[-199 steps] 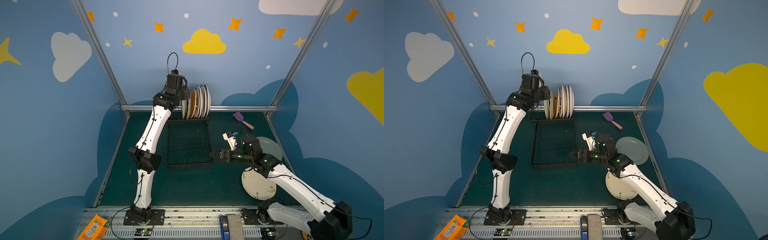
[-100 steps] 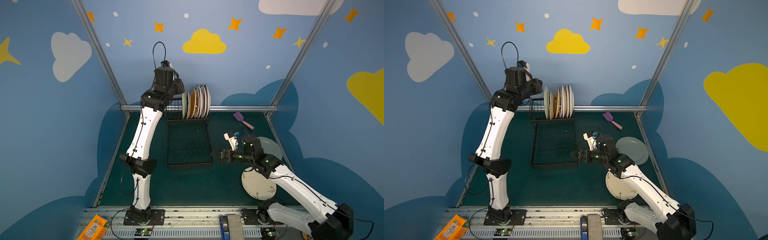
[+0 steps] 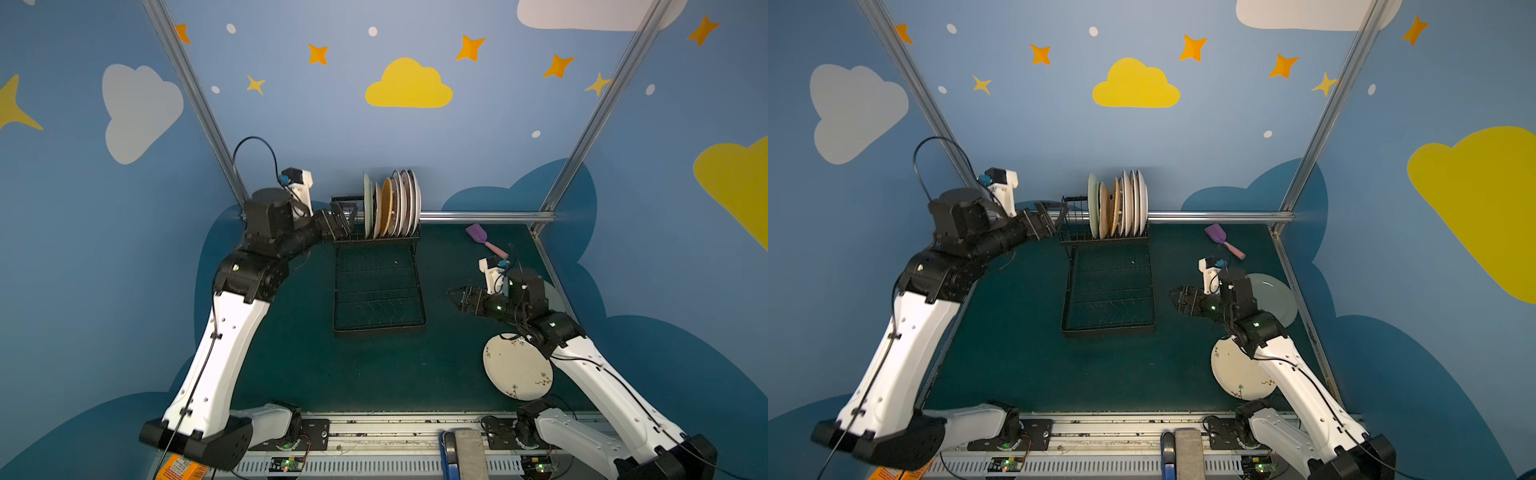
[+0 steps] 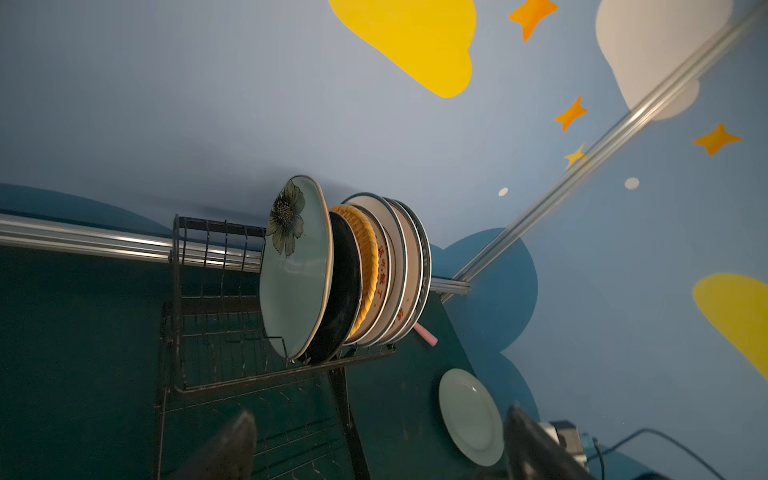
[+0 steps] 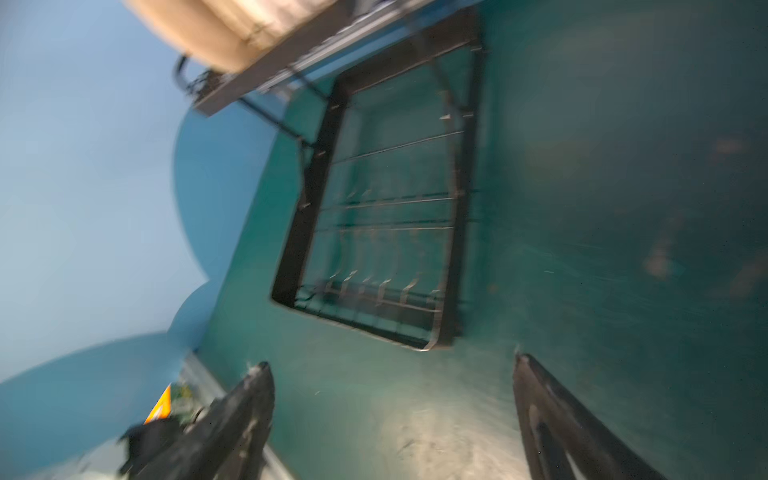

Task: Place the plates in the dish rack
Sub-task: 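Open the left gripper and withdraw it while the right gripper reaches the plain plate, then slide the right gripper under the plain pale plate's edge and tilt it up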

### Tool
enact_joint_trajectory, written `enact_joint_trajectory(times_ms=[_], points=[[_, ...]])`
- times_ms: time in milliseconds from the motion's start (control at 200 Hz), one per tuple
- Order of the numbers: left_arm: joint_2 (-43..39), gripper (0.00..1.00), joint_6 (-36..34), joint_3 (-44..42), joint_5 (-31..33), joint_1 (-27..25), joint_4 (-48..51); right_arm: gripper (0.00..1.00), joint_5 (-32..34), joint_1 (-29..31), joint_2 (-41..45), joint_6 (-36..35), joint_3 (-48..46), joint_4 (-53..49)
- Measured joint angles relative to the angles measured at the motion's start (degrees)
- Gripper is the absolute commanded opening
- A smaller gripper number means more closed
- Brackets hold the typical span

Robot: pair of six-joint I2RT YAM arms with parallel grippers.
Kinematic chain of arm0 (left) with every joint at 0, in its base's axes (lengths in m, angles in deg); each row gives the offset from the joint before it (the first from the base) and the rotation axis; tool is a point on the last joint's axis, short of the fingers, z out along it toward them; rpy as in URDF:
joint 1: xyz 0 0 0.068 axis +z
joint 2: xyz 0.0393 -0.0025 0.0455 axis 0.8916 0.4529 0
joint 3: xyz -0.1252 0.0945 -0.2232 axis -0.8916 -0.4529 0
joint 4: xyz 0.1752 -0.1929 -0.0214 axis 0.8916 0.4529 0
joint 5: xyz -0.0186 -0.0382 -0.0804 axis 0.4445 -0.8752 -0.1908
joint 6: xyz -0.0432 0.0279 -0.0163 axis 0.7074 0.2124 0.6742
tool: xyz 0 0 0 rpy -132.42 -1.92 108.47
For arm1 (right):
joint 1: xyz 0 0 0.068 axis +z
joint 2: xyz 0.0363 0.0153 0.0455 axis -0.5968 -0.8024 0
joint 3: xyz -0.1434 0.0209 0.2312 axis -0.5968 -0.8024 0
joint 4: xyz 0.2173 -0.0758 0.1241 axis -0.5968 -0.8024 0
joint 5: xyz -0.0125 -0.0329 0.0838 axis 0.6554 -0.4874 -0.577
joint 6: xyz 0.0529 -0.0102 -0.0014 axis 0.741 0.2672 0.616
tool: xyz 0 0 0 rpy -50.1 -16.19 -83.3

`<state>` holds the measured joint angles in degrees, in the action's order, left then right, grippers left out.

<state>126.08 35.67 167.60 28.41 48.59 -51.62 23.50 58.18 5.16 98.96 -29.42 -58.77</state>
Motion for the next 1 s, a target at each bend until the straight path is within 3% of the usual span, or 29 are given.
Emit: enact_joint_trajectory(times_ms=[255, 536, 776, 1001], points=[[-17.4, 1.0, 2.5, -22.1, -11.6, 0.5, -8.4, 0.88, 5.6, -16.1, 1.1, 3.0, -8.7, 1.7], [-28.4, 1.0, 4.9, -42.4, -24.0, 0.5, -13.4, 0.88, 12.4, -31.5, 1.9, 9.8, -21.0, 13.2], [-28.3, 1.0, 9.9, -50.4, -27.7, 0.3, -21.5, 0.88, 13.8, -42.4, 0.8, 11.4, -23.5, 20.0], [-22.9, 1.0, 12.6, -51.2, -28.0, -0.5, -26.6, 0.88, 9.7, -51.3, -5.2, 12.8, -25.9, 28.2]])
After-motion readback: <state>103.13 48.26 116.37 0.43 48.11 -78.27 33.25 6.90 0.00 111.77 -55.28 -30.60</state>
